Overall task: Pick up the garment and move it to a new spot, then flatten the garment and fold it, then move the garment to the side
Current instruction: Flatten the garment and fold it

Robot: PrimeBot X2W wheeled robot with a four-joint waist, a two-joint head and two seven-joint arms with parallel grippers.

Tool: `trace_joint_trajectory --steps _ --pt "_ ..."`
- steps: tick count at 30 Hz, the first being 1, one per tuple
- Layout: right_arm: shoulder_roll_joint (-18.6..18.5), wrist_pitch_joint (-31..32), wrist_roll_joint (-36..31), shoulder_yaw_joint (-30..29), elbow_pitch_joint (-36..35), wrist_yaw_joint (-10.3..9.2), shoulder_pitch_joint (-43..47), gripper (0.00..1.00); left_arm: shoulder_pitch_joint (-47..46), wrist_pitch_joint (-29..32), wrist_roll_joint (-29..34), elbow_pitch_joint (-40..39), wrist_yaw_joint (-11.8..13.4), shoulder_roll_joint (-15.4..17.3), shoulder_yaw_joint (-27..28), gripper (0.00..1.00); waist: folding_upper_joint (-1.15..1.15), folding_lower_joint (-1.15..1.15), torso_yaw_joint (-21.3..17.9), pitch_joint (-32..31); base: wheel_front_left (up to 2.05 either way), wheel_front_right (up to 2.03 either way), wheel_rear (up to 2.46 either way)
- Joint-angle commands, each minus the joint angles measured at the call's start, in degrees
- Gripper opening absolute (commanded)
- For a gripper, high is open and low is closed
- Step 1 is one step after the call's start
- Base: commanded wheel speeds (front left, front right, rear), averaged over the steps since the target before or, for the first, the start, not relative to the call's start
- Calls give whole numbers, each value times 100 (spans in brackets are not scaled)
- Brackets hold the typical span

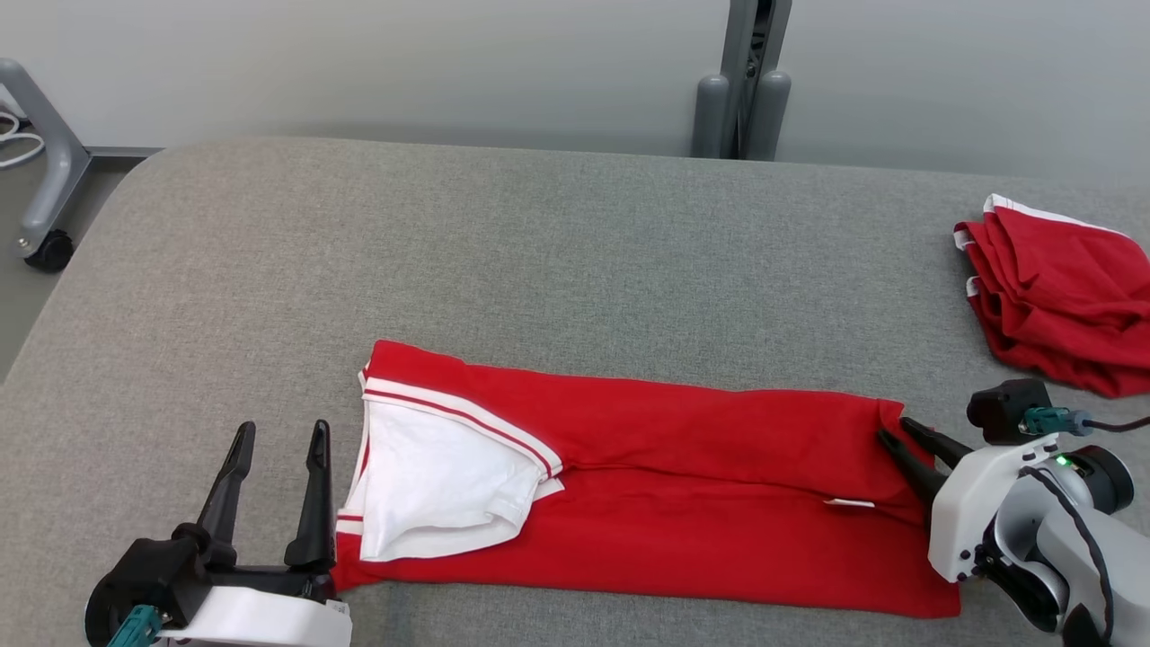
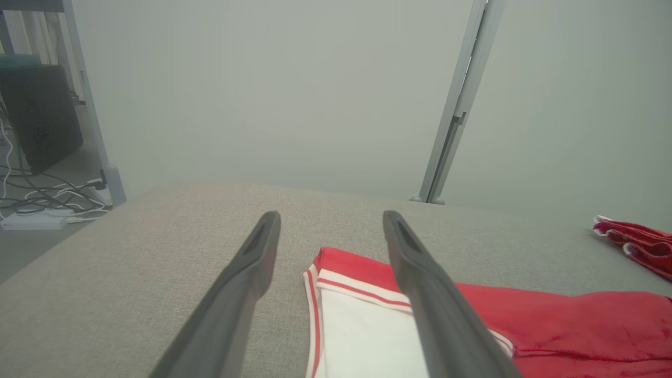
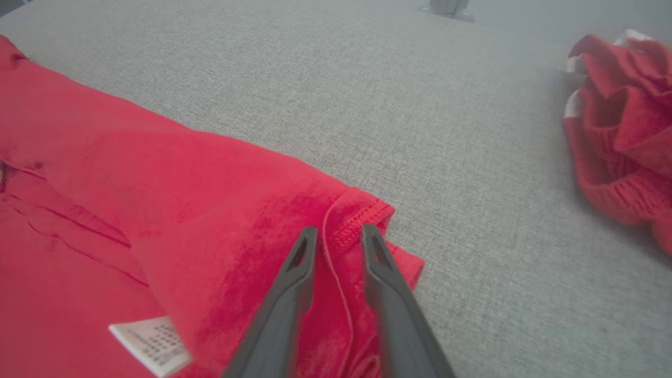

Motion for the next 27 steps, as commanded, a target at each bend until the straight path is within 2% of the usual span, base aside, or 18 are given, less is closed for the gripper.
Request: trace_joint_trajectory --steps 1,5,16,19,27 --pt "-11 -32 58 16 82 -2 -63 27 -55 -19 -27 -4 26 20 6 100 0 0 21 13 0 0 0" --pt "7 -151 137 42 204 -2 -128 1 -38 -19 -40 -14 42 20 35 100 0 0 12 23 0 0 0" --pt "-148 -652 1143 -417 -309 -2 310 0 -27 -19 -71 -7 50 20 26 100 0 0 -111 8 0 0 0" --pt "-276 -673 1242 -415 -388 -2 440 0 -23 -19 -75 -12 50 20 40 100 0 0 -156 28 0 0 0" --pt "-319 -732 1511 -461 -681 -2 467 0 -101 -19 -64 8 41 20 15 100 0 0 -234 87 0 0 0"
